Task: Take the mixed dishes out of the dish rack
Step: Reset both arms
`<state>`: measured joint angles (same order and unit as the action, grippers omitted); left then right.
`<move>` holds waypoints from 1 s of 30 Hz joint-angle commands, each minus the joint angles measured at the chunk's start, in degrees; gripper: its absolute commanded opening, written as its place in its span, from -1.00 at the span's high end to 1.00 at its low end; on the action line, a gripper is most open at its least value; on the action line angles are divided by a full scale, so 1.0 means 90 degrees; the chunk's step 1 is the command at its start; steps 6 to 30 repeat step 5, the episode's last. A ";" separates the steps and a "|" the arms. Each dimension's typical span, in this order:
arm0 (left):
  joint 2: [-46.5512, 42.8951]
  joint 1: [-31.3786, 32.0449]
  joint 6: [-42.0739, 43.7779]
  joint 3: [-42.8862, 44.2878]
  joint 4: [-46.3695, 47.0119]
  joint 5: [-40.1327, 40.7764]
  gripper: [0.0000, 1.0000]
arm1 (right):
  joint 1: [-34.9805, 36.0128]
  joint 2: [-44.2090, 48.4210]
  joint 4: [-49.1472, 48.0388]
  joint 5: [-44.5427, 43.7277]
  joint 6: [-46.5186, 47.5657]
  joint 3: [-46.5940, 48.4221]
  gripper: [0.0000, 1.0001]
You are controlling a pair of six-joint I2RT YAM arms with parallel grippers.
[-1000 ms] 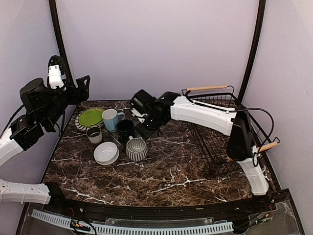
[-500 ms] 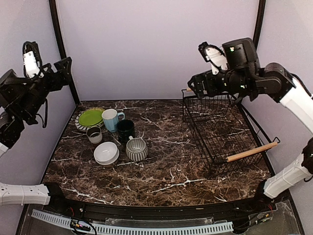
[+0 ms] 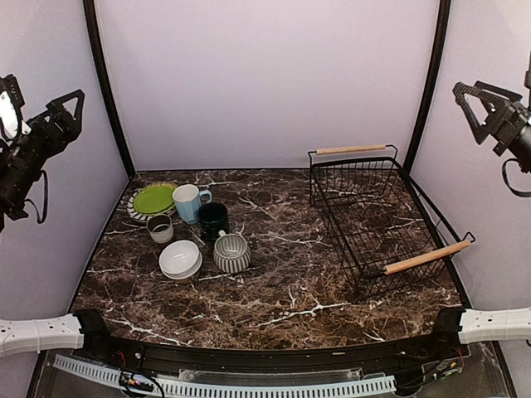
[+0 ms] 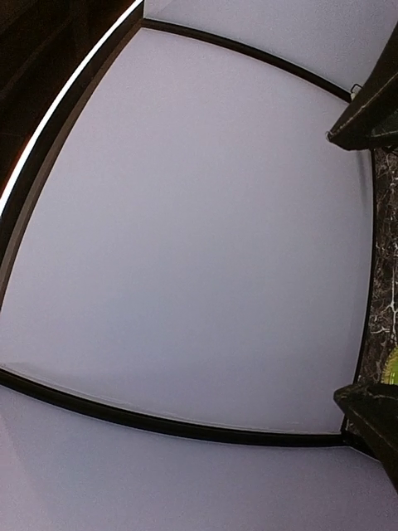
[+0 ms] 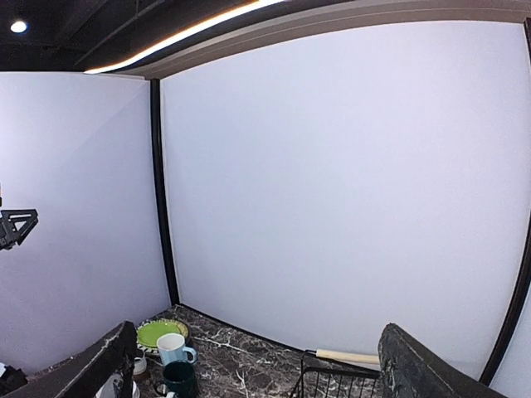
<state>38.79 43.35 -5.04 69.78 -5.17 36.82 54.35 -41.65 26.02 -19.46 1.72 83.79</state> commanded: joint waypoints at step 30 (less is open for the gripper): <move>0.0090 -0.0012 -0.0306 0.0251 -0.0476 -0.0202 -0.95 | 0.0026 -0.0108 0.0090 -0.0602 -0.0187 -0.0059 -0.97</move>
